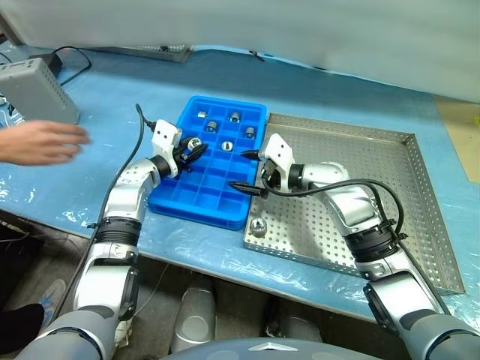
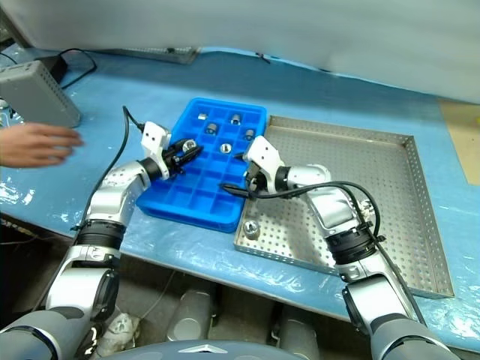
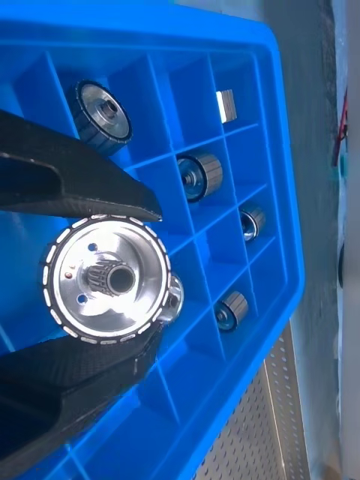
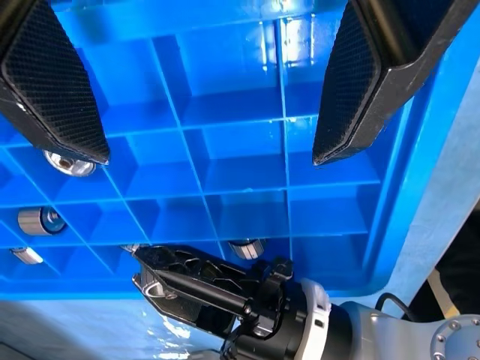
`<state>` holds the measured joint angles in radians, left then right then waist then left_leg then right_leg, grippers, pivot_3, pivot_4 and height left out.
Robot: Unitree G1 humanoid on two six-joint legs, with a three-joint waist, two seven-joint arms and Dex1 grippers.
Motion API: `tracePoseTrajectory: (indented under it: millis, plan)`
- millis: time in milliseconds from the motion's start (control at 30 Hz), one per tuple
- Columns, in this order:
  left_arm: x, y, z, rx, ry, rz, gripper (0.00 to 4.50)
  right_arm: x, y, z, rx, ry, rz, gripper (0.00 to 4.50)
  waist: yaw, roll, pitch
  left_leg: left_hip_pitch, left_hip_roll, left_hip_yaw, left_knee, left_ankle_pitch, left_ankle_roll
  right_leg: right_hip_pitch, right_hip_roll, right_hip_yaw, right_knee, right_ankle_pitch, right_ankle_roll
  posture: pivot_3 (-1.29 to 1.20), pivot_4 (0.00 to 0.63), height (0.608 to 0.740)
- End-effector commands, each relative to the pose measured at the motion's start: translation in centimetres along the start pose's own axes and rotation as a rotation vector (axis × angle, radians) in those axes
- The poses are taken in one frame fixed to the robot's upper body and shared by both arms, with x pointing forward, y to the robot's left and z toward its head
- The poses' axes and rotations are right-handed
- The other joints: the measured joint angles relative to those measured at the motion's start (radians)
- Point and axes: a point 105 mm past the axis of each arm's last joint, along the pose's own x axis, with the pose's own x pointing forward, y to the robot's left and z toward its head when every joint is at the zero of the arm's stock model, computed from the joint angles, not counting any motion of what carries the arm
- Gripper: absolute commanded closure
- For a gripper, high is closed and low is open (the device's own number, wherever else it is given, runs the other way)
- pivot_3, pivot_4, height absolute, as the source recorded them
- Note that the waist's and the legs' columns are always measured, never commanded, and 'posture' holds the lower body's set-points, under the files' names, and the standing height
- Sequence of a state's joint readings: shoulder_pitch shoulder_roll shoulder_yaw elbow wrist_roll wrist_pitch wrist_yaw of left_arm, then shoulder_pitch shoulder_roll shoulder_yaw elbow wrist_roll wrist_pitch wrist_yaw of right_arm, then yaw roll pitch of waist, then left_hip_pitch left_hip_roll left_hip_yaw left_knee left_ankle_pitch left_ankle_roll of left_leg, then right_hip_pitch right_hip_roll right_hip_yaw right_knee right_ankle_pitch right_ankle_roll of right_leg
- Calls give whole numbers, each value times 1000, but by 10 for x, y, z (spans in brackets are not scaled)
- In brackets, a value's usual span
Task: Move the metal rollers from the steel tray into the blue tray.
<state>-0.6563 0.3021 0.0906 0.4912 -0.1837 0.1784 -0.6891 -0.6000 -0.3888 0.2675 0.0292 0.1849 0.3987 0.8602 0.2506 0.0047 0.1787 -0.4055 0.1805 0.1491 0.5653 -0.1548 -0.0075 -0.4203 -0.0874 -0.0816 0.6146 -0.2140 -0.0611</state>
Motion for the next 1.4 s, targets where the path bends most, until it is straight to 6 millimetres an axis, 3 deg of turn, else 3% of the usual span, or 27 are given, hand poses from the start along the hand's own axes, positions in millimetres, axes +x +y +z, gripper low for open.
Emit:
tracePoseTrajectory:
  millis: [33,67,233,433,567,667,967,1200,1400]
  plan:
    - [7,-3,7,30,-25,14,2755,-5,-3,8,-27,-35,-35,0,-2,0,0,0,0,0,0,0,0,0,0,0,0,0,0,360,150,740]
    - [8,-4,5,15,-22,18,2755,-6,-4,7,-25,-31,-43,0,-3,0,0,0,0,0,0,0,0,0,0,0,0,0,0,350,150,740]
    - [13,-21,-4,-6,2,-29,1184,-10,-5,3,-15,-22,-70,0,-11,0,0,0,0,0,0,0,0,0,0,0,0,0,0,336,150,740]
    - [19,-24,7,-4,-25,-40,1184,-14,-6,-1,-6,-15,-95,0,-18,0,0,0,0,0,0,0,0,0,0,0,0,0,0,320,150,740]
    - [18,-59,11,-10,-27,-226,1184,-24,-12,-4,0,-4,-139,0,-17,0,0,-1,0,0,0,0,0,0,0,0,0,0,0,281,150,740]
    - [17,-88,16,-22,-36,-375,1184,-45,-22,-10,8,26,-213,0,-17,0,0,-1,0,1,1,0,0,0,0,1,-1,0,0,220,150,740]
    - [44,-134,42,-20,-86,-604,1184,-103,-23,-30,60,108,-422,0,-59,0,0,1,-1,2,0,0,1,1,0,2,-2,1,2,49,150,740]
    - [54,-158,45,-6,-76,-758,1184,-133,-11,-41,110,152,-566,0,-129,0,0,1,-3,3,-1,-1,3,3,0,2,-9,2,4,-98,150,740]
    - [63,-171,49,3,-88,-803,1184,-152,-9,-52,145,170,-692,0,-158,0,0,2,-4,3,-1,-2,5,4,0,2,-9,2,5,-157,150,740]
